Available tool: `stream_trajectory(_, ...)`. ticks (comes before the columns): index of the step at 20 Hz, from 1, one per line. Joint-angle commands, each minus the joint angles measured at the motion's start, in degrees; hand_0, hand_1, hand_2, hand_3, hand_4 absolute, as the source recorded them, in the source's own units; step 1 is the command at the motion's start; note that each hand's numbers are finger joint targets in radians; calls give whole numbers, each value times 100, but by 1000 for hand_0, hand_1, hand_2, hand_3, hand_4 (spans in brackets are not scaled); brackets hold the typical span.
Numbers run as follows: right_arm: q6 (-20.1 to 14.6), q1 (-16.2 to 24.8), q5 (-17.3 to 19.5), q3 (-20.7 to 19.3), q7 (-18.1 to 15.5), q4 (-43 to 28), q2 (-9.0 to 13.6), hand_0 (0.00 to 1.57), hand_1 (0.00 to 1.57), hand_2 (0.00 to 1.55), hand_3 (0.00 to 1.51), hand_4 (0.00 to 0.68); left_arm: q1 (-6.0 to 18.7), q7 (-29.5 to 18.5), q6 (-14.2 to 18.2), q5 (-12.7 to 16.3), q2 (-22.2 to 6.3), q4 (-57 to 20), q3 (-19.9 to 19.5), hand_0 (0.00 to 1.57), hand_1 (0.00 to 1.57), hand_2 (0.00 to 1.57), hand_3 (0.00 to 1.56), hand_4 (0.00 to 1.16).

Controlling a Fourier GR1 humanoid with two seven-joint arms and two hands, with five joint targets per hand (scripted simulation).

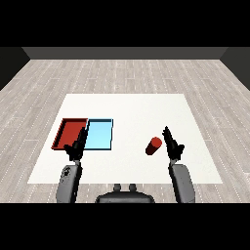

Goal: Pick the red can and put it in the red box

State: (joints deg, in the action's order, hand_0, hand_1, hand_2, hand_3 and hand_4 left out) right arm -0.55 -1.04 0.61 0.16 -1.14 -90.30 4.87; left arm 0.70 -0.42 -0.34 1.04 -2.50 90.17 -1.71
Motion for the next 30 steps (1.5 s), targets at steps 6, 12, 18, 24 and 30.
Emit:
stream_trajectory(6, 1698, 1076, -1471, -1521, -560, -56, 1414, 0, 0, 0, 0, 0, -227, -257, -387, -40, -348, -70, -17, 0, 0, 0, 0, 0)
stream_trajectory(12, 2756, 1451, -2183, -1900, -2276, -164, 1379, 0, 0, 0, 0, 0, -163, -2158, -424, 193, -21, 637, -119, 0, 0, 0, 0, 0)
stream_trajectory(18, 2889, 997, -1723, -1955, -2493, 316, 1307, 0, 0, 0, 0, 0, -414, -2747, -513, 161, 118, 234, 13, 0, 0, 0, 0, 0)
stream_trajectory(24, 3230, 911, -2010, -2414, -2191, 510, 1433, 0, 0, 0, 0, 0, 204, -2279, -440, 295, -72, 137, -247, 0, 0, 0, 0, 0)
stream_trajectory(30, 3367, 748, -1837, -2325, -2223, 771, 1286, 0, 0, 0, 0, 0, -103, -2581, -542, 326, 67, 155, -106, 0, 0, 0, 0, 0)
